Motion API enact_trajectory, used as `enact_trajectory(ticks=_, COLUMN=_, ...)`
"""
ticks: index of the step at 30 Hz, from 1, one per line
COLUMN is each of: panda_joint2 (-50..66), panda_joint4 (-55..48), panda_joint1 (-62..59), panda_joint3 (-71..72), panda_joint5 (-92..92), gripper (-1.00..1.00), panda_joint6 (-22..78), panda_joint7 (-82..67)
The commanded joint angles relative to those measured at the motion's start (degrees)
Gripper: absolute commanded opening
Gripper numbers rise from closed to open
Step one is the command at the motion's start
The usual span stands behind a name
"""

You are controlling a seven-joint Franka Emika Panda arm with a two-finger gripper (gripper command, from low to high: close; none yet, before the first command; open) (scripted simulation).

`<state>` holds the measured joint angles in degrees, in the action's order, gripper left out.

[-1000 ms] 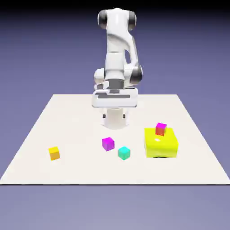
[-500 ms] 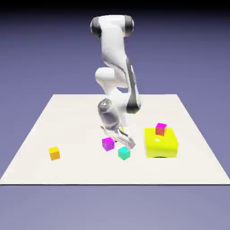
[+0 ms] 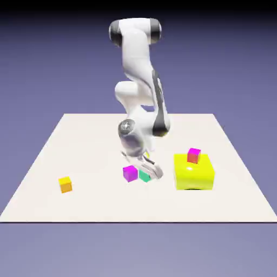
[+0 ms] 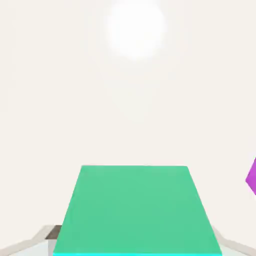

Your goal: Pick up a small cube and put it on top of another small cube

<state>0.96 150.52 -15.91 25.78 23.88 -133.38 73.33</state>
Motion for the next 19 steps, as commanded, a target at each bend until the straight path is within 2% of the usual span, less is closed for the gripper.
enact_trajectory(ticks=1, panda_joint2=-1.93, panda_joint4=-0.66, panda_joint1=1.41, panda_joint3=0.84, panda_joint5=0.10, gripper=-1.00, panda_joint6=2.53, panda_joint7=0.22)
enact_trajectory(ticks=9, panda_joint2=-16.31, panda_joint4=-5.58, panda_joint1=16.68, panda_joint3=7.66, panda_joint5=2.09, gripper=-1.00, panda_joint6=21.13, panda_joint7=1.02)
enact_trajectory(ticks=10, panda_joint2=-16.31, panda_joint4=-5.58, panda_joint1=16.69, panda_joint3=7.66, panda_joint5=2.09, gripper=-1.00, panda_joint6=21.13, panda_joint7=1.02)
enact_trajectory(ticks=15, panda_joint2=-9.48, panda_joint4=0.02, panda_joint1=18.07, panda_joint3=10.23, panda_joint5=3.17, gripper=-1.00, panda_joint6=8.75, panda_joint7=1.10)
enact_trajectory(ticks=16, panda_joint2=-9.48, panda_joint4=0.02, panda_joint1=18.07, panda_joint3=10.23, panda_joint5=3.17, gripper=1.00, panda_joint6=8.74, panda_joint7=1.10)
enact_trajectory(ticks=19, panda_joint2=-12.22, panda_joint4=-2.23, panda_joint1=17.51, panda_joint3=9.20, panda_joint5=2.73, gripper=1.00, panda_joint6=13.72, panda_joint7=1.07)
